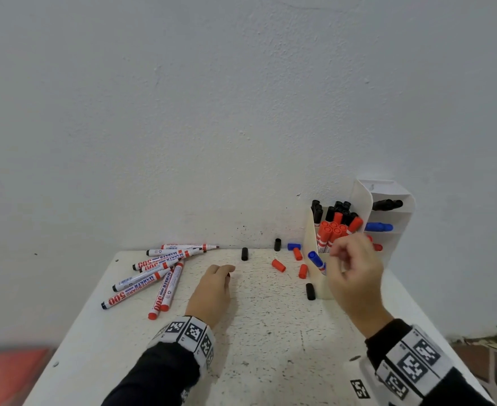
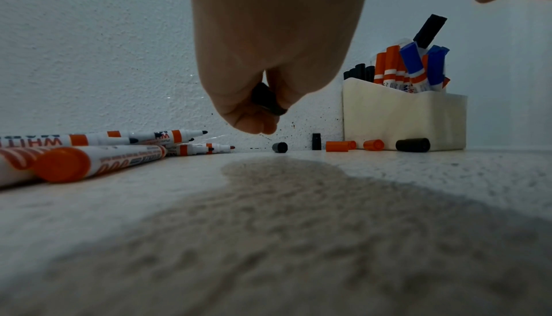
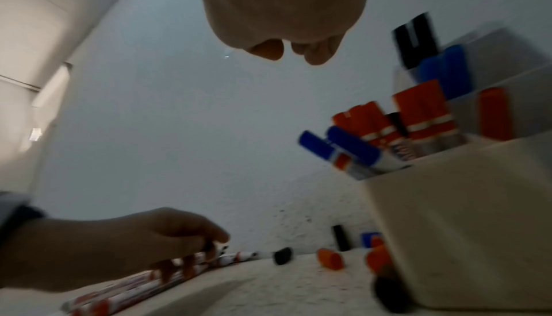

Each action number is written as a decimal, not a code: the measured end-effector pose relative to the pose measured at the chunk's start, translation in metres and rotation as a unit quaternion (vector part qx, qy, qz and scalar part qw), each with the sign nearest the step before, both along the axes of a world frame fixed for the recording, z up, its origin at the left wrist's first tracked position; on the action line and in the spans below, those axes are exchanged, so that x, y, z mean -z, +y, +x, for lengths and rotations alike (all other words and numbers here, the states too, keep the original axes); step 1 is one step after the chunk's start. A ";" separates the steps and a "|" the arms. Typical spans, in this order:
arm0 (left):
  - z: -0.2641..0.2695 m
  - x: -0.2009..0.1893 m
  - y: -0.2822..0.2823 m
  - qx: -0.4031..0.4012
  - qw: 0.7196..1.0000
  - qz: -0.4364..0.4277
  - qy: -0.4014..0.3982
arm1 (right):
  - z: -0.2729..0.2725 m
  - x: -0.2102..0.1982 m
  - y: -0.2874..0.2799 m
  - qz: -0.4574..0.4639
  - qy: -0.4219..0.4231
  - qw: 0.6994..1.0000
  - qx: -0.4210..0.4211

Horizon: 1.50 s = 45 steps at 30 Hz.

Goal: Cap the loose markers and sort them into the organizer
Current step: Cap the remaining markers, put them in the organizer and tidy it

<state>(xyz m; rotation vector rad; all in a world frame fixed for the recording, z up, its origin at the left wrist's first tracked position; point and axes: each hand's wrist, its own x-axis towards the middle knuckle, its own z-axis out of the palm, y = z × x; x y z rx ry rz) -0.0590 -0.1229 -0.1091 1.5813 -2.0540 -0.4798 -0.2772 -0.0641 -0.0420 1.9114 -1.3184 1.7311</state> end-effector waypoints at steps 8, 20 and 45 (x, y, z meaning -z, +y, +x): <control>0.026 -0.011 0.010 -0.094 0.995 -0.011 0.010 | 0.077 0.027 -0.028 0.444 0.143 0.879 -0.098; 0.079 -0.016 0.018 -0.200 0.977 0.018 0.076 | 0.180 0.046 -0.112 0.405 0.395 0.810 -0.157; 0.062 -0.015 0.016 -0.185 0.979 0.009 0.083 | 0.142 0.065 -0.128 0.353 0.426 0.832 -0.049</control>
